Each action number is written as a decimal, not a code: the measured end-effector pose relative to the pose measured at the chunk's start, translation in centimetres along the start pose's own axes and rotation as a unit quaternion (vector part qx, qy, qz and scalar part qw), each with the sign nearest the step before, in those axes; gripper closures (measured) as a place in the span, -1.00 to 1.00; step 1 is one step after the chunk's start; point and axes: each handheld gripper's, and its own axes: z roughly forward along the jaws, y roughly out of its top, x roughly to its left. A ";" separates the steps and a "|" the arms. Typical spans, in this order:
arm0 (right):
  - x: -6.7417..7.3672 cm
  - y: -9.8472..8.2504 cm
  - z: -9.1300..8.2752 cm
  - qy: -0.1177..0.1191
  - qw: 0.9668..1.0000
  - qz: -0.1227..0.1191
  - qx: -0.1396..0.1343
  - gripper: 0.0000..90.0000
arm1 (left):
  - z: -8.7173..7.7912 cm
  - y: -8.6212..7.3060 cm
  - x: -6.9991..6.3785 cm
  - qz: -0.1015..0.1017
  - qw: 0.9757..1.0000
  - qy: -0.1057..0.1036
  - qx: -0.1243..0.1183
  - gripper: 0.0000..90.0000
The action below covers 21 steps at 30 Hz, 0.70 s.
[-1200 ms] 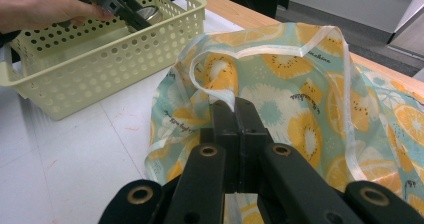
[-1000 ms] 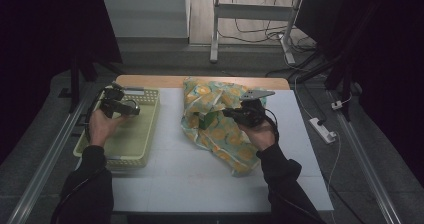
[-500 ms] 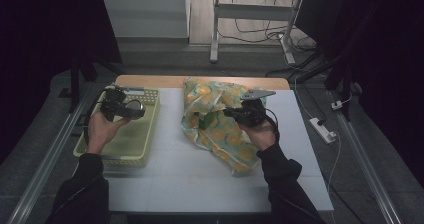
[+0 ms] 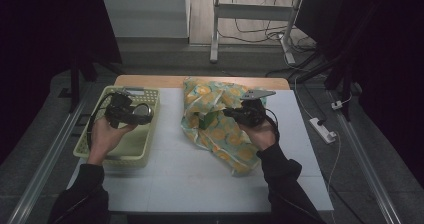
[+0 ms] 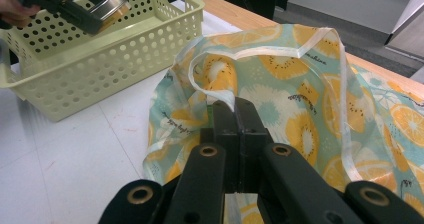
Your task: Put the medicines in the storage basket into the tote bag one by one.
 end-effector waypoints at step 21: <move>-0.1 0.0 -0.1 -0.002 1.000 0.000 -0.001 0.99 | 2.2 1.9 -8.0 0.090 0.994 -0.065 0.006 -0.54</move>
